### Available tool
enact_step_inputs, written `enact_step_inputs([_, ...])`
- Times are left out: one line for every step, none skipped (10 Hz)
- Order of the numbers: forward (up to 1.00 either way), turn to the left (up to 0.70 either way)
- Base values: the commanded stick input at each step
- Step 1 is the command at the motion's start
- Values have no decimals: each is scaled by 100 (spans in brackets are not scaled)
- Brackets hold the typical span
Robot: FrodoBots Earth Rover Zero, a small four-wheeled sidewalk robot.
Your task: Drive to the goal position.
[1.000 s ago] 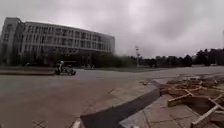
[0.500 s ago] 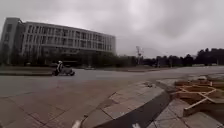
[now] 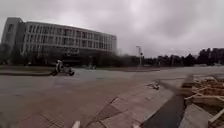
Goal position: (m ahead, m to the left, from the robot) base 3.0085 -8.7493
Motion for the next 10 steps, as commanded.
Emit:
enact_step_inputs([70,14])
enact_step_inputs([70,2])
enact_step_inputs([70,1])
enact_step_inputs([70,0])
enact_step_inputs([70,0])
enact_step_inputs([70,0])
enact_step_inputs([70,0])
enact_step_inputs([70,0])
enact_step_inputs([70,0])
enact_step_inputs([70,0])
